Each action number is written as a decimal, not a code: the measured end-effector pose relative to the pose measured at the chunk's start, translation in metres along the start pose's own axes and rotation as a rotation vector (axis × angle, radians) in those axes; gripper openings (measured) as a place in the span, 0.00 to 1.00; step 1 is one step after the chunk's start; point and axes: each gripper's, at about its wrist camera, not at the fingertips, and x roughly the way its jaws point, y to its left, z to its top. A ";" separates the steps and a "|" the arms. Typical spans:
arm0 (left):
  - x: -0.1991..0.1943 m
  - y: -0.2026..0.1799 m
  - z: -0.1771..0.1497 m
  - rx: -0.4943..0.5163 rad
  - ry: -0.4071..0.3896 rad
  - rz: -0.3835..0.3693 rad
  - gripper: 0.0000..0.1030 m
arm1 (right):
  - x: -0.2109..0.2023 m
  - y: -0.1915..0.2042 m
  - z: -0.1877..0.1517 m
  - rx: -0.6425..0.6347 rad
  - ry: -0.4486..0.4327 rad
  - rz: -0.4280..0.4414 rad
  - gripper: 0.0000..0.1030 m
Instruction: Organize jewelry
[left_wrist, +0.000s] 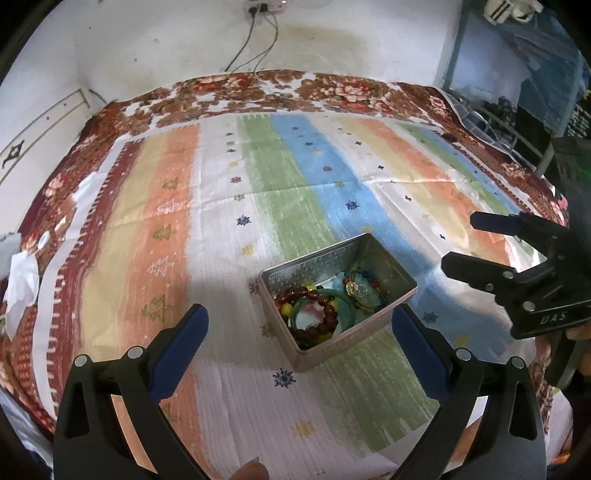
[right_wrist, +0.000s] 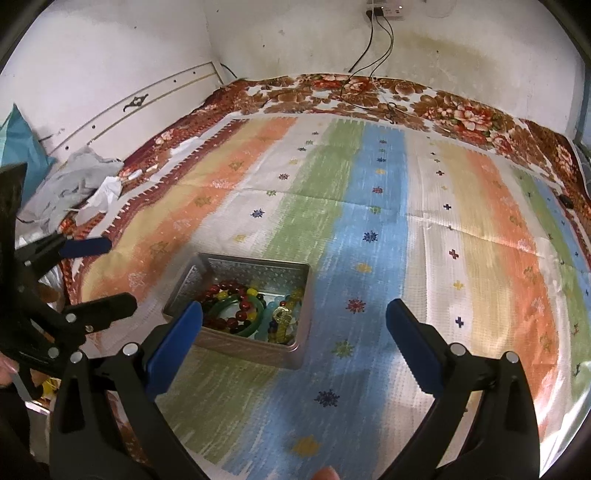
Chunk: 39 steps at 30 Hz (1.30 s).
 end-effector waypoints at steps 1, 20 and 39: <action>-0.002 0.000 -0.001 -0.009 -0.008 0.005 0.95 | -0.001 0.000 -0.001 0.005 -0.001 0.004 0.95; -0.011 -0.018 -0.006 0.019 -0.049 0.032 0.95 | -0.013 0.005 -0.008 -0.019 -0.030 -0.022 0.95; -0.012 -0.023 -0.005 0.040 -0.061 0.046 0.95 | -0.009 0.003 -0.010 -0.020 -0.016 -0.025 0.95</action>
